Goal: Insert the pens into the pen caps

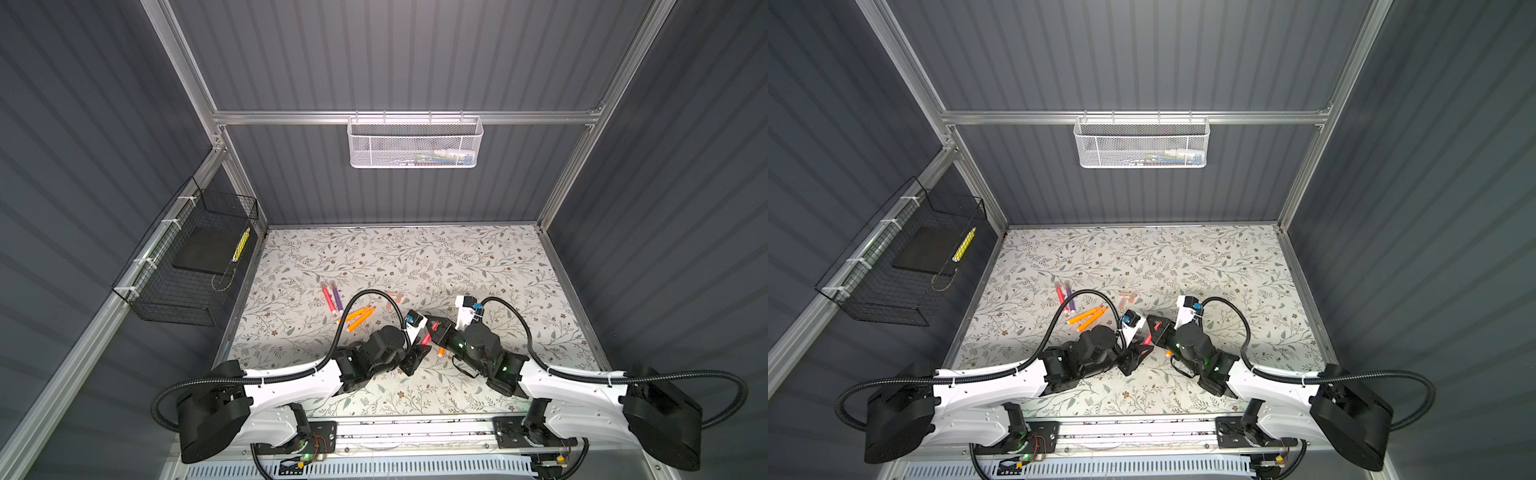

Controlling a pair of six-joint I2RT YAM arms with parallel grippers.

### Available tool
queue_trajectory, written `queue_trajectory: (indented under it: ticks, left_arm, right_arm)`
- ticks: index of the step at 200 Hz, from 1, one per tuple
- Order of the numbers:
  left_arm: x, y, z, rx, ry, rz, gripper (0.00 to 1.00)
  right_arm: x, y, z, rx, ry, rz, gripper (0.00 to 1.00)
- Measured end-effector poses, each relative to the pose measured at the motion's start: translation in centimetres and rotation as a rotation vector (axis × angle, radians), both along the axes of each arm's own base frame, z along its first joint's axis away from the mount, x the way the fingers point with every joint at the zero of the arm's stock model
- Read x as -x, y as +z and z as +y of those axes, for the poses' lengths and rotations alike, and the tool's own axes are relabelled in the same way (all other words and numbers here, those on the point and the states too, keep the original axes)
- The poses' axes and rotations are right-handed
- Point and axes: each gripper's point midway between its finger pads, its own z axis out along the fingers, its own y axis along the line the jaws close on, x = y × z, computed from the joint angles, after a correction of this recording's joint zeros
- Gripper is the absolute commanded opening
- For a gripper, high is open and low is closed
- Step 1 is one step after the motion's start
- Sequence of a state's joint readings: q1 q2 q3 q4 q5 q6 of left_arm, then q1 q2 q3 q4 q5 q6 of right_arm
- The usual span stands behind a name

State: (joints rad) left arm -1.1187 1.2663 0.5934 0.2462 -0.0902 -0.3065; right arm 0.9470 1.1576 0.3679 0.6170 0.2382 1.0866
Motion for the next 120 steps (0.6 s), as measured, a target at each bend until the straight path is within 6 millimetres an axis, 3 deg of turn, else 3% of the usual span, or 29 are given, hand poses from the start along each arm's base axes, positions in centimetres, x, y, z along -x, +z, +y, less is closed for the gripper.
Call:
queue_trajectory:
  ticks: [65,120]
  left_arm:
    - [-0.2,-0.3,-0.2,0.001,0.006,-0.003,0.39]
    - [-0.5,-0.4,0.0,0.001,0.022,-0.014,0.43]
  right_arm:
    - [0.1,-0.7,1.7,-0.043,0.015,0.010,0.00]
    - [-0.1,0.1,2.0,-0.087,0.008,-0.007,0.00]
